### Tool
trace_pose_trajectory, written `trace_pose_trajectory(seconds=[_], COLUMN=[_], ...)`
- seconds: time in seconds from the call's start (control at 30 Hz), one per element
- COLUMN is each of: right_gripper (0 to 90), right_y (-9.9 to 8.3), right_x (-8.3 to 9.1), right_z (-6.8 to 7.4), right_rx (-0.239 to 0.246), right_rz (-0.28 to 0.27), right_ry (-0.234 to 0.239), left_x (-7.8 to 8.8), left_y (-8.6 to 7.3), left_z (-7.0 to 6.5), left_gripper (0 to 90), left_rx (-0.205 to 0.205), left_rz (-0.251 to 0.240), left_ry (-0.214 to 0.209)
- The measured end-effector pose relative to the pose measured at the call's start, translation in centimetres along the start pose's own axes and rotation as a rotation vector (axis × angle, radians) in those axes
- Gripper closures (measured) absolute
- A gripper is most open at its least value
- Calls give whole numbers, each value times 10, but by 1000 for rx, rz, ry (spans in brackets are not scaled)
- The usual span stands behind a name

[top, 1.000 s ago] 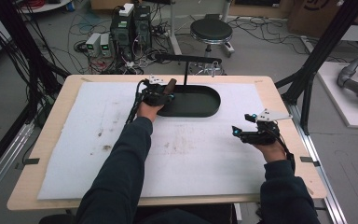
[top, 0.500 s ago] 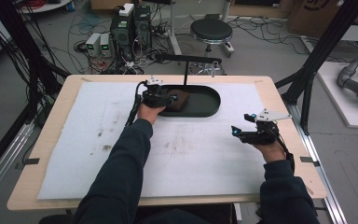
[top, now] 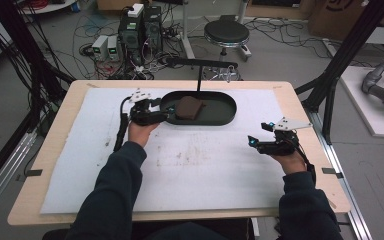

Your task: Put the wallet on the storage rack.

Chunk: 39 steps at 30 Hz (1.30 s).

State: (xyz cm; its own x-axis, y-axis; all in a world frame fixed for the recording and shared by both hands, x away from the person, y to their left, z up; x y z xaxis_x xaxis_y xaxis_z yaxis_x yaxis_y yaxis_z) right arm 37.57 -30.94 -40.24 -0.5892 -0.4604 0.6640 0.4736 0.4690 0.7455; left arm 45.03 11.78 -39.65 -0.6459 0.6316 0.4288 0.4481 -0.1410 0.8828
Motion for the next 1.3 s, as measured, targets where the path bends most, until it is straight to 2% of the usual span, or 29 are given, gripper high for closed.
trace_pose_trajectory(seconds=[0.03, 0.17, 0.27, 0.3, 0.43, 0.57, 0.73, 0.8, 0.9, 1.1, 1.3], right_gripper=[240, 230, 224, 225, 224, 221, 221, 219, 219, 219, 220], right_y=[0, 0, -1, -2, -4, -7, -8, -9, -10, -10, -9], right_x=[-1, -1, -1, -1, 0, 0, 1, 1, 1, 1, 1], right_z=[0, 1, 2, 2, 2, -1, 0, 0, 1, 2, 4], right_rx=[10, 9, 12, 19, 13, 6, 3, 2, 2, 11, 16], right_rz=[0, 0, 1, -2, -16, -31, -28, -25, -23, -21, -15], right_ry=[1, 0, -2, -2, -1, -15, -21, -23, -28, -47, -54], left_x=[10, 37, 56, 66, 78, 87, 95, 98, 102, 110, 114], left_y=[-3, -16, -27, -33, -40, -43, -51, -57, -61, -64, -67], left_z=[1, 7, 11, 13, 15, 15, 18, 21, 25, 29, 33], left_gripper=[230, 224, 222, 222, 226, 226, 226, 225, 226, 202, 202], left_rx=[-4, -11, -26, -45, -72, -99, -102, -83, -67, -14, -15], left_rz=[-15, -24, -26, -32, -32, -36, -22, -17, -14, -39, -51], left_ry=[4, 13, 39, 60, 76, 92, 129, 153, 166, 156, 169])
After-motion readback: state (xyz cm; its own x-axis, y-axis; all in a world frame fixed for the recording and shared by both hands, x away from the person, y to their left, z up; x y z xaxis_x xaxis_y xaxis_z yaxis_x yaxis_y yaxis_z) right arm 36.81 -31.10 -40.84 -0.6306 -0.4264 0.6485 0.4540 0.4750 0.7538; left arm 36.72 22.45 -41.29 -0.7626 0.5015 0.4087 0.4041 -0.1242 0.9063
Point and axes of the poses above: each handheld gripper's, and its own axes: x roughly backward along the jaws, y roughly out of its top, z roughly to its left, the point moved 2 cm from there along -x, roughly forward along the jaws, and after that the axes turned 11 degrees about z, right-handed, at the moved point
